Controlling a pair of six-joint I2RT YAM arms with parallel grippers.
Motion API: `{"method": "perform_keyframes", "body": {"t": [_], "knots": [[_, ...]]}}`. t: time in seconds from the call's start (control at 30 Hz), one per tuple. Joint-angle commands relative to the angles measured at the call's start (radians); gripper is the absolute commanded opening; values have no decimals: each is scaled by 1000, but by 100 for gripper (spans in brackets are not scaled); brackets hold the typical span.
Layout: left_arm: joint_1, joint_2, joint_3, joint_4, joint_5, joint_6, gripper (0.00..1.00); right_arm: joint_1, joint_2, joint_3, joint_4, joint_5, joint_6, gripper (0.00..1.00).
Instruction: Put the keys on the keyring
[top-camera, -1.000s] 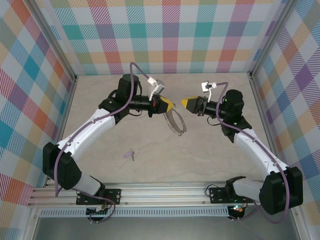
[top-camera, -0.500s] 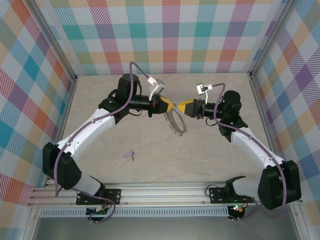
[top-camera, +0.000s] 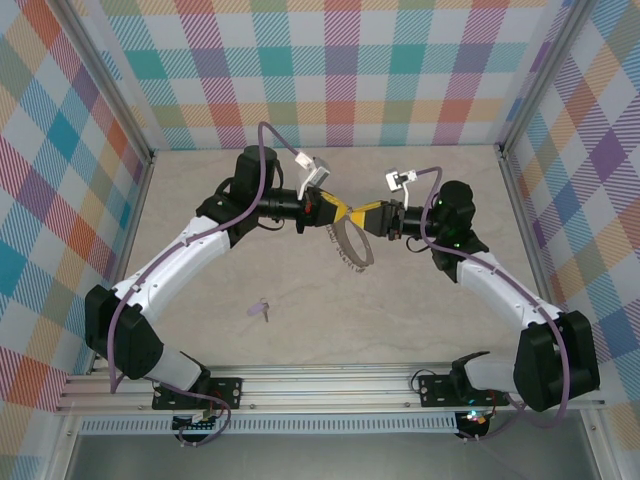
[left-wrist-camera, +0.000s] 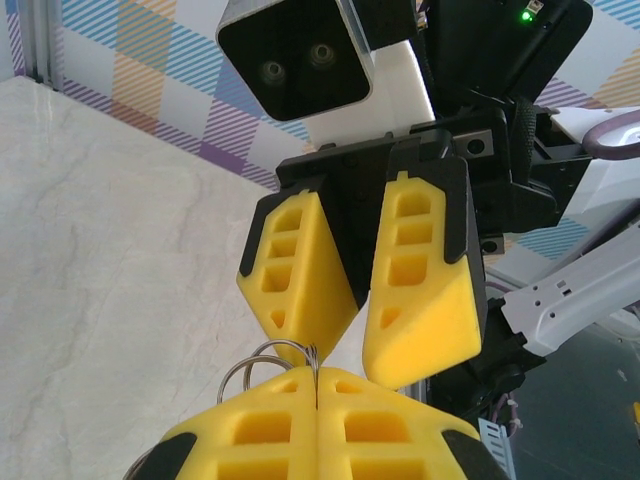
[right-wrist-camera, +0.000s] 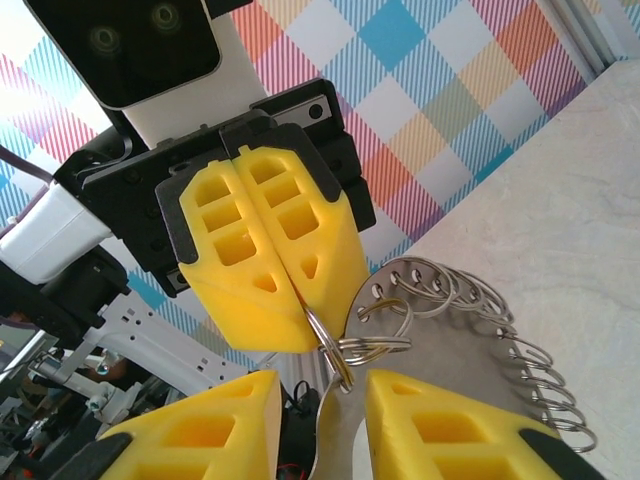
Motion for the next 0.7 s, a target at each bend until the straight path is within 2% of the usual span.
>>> {"method": "perform_keyframes", "body": {"t": [0.0, 0.23, 0.4, 0.67], "knots": [[-6, 0, 41, 27, 43, -7, 0, 9, 8, 30, 44, -22, 3, 26], [-5, 1, 36, 25, 48, -7, 0, 10, 12, 45, 46, -11, 3, 17], [-7, 4, 33, 24, 54, -6, 0, 11, 9, 50, 50, -6, 8, 15], [-7, 9, 31, 17, 65, -5, 0, 12, 6, 46, 62, 9, 22, 0]]}}
